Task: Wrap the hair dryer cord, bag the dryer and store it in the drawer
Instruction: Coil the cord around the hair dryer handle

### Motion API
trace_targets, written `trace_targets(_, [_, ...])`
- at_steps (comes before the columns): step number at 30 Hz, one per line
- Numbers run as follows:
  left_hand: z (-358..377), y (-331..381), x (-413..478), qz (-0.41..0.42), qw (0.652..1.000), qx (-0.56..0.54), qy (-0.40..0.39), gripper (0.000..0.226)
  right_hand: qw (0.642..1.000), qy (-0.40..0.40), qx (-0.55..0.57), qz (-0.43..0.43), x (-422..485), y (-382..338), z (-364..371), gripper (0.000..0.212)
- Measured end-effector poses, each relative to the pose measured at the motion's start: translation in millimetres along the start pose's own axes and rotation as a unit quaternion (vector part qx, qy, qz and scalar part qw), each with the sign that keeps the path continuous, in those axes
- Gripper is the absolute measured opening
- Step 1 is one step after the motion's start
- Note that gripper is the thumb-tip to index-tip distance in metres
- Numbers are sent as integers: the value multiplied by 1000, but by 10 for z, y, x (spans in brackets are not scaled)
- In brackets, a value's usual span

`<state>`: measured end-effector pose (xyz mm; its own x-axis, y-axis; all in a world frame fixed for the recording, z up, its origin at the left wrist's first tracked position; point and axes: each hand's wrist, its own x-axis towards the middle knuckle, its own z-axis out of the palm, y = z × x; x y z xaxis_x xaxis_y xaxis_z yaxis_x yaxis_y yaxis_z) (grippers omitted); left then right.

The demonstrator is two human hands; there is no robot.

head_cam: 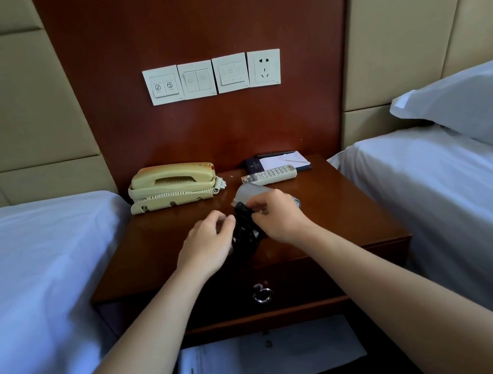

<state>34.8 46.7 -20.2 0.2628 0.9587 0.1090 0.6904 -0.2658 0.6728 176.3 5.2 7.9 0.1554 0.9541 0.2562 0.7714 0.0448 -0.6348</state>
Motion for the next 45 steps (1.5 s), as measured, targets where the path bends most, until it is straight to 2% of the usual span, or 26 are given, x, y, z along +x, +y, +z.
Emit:
trace_targets(4, [28, 117, 70, 12, 999, -46, 6, 17, 1000, 5, -5, 16, -10, 102, -9, 34])
trace_targets(8, [47, 219, 101, 33, 999, -23, -15, 11, 1000, -10, 19, 11, -17, 129, -19, 52])
trace_targets(15, [-14, 325, 184, 60, 998, 26, -8, 15, 999, 0, 38, -12, -13, 172, 10, 36])
trace_targets(19, [-61, 370, 244, 90, 989, 93, -67, 19, 999, 24, 30, -23, -42, 187, -1, 24])
trace_targets(23, [-97, 285, 276, 133, 983, 98, -83, 21, 999, 25, 11, -24, -47, 197, -26, 32])
trace_targets(27, [-88, 257, 261, 158, 979, 109, -76, 22, 998, -8, -23, -50, -29, 212, -61, 28])
trace_targets(31, [-59, 264, 204, 180, 976, 115, -44, 17, 996, -31, -34, -71, -6, 226, -69, 35])
trace_targets(34, [-44, 221, 201, 181, 978, 96, -25, 21, 996, -44, -10, -82, -16, 201, -71, 32])
trace_targets(36, [-50, 214, 212, 174, 981, 80, -29, 24, 997, -41, 17, -61, -9, 186, -78, 27])
trace_targets(40, [-107, 191, 238, 148, 983, 62, -88, 13, 998, -40, 39, 21, 18, 169, -101, 30])
trace_targets(43, [-154, 201, 219, 131, 979, 37, -152, 11, 998, -40, 12, 44, -4, 150, -96, 30])
trace_targets(45, [-148, 255, 197, 135, 976, 71, -153, 11, 998, -32, -18, 47, -15, 139, -93, 28])
